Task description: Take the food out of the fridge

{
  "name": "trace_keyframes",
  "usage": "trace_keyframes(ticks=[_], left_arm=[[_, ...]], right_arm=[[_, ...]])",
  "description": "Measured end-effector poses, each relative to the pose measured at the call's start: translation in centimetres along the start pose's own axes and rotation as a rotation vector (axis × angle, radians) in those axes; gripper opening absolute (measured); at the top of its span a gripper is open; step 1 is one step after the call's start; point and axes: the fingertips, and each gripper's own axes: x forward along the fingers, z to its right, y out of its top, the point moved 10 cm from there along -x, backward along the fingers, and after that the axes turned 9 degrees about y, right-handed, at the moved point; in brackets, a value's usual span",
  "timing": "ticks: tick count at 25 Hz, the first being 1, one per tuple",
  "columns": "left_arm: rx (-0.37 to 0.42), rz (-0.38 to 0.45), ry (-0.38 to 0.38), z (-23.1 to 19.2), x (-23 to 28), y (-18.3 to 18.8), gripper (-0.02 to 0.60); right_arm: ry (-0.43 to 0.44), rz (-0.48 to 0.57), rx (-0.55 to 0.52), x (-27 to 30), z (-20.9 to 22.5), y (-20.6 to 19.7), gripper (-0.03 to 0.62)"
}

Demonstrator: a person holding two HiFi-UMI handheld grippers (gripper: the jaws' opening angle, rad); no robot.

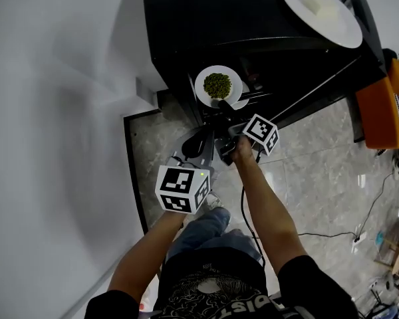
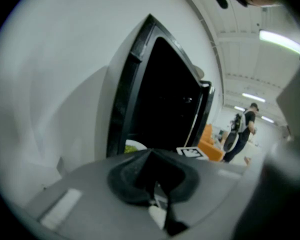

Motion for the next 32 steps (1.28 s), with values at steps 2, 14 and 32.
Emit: trace_keyframes(ticks=[2, 14, 32], left_arm=[[0.002, -0.006, 0.006, -0.4, -0.1, -0.2, 0.002], [-0.007, 0.001, 0.002, -0.4, -0.3, 0.3, 0.002], [0.000, 0.096, 0.036, 3.3, -3.8, 4.4, 0.002]], right_arm=[[-0.009, 0.019, 0.037, 0.0, 0.5, 0.0, 0.079], [0.050, 0.072, 0.185, -1.2, 0.3, 0.3, 0.006], [0.138, 0.057, 0.160, -12.0, -9.6, -0.7, 0.008]])
